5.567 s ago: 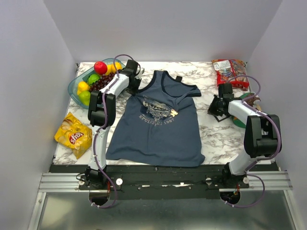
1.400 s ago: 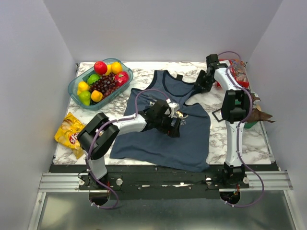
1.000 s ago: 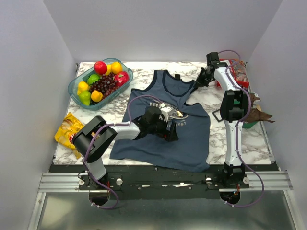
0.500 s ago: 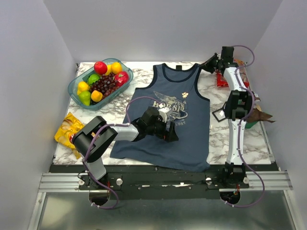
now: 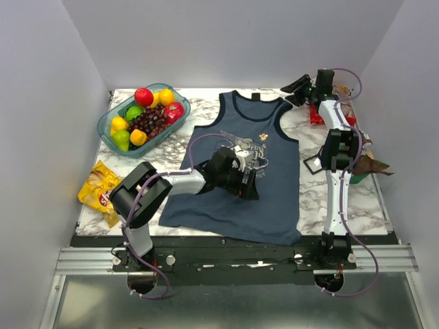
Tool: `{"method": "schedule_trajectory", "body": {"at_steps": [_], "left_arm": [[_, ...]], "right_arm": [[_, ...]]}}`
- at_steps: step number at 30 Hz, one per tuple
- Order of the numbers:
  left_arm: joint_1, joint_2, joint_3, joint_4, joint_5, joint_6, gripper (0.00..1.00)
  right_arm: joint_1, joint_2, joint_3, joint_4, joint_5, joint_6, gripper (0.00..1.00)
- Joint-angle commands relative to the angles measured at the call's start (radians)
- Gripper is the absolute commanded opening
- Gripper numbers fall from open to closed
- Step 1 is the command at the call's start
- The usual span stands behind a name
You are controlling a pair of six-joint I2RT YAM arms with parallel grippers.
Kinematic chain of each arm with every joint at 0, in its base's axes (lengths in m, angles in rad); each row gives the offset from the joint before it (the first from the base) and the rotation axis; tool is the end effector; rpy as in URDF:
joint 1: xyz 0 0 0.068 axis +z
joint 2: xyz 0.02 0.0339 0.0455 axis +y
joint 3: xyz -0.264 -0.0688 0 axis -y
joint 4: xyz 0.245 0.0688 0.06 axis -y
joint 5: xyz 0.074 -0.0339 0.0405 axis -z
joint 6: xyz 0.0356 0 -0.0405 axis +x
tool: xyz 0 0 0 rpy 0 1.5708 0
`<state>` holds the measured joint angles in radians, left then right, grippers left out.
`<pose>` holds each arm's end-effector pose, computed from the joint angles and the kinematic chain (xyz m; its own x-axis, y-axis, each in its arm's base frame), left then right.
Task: Pin the brooch onto the clothing
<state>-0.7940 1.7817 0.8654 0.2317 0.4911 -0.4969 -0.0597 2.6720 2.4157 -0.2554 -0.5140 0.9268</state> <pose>0.2359 -0.2640 0.1472 -0.8115 0.2260 -0.5388 0.5666 0.5293 -0.6314 0.5992 -0.0183 0.1775 -0.5941 0.7331 -0.3310 0.1652 0.5139 0.8418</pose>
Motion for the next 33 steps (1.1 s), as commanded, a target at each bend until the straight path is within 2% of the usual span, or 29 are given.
{"method": "schedule_trajectory", "body": {"at_steps": [1,2,4,9,14,19,25,33], "left_arm": [[-0.008,0.059,0.072,-0.426,-0.059,0.067,0.99],[-0.005,0.045,0.127,-0.451,-0.063,0.075,0.99],[0.006,0.030,0.174,-0.509,-0.078,0.105,0.99],[0.073,-0.011,0.320,-0.612,-0.079,0.181,0.99],[0.250,0.027,0.446,-0.727,-0.118,0.271,0.99],[0.393,0.105,0.592,-0.798,-0.204,0.310,0.99],[0.478,0.211,0.737,-0.842,-0.382,0.394,0.99],[0.549,0.375,0.906,-0.844,-0.362,0.446,0.96]], "right_arm": [[-0.015,-0.104,-0.099,0.024,-0.031,-0.091,0.71],[-0.015,-0.121,-0.113,0.004,-0.032,-0.133,0.76],[-0.017,-0.168,-0.133,-0.033,-0.026,-0.184,0.80],[-0.011,-0.297,-0.230,-0.172,0.061,-0.371,0.80],[0.004,-0.492,-0.496,-0.238,0.183,-0.500,0.80],[0.021,-0.592,-0.679,-0.275,0.273,-0.562,0.80],[0.035,-0.656,-0.829,-0.294,0.310,-0.592,0.79],[0.050,-0.690,-0.920,-0.308,0.377,-0.594,0.72]]}}
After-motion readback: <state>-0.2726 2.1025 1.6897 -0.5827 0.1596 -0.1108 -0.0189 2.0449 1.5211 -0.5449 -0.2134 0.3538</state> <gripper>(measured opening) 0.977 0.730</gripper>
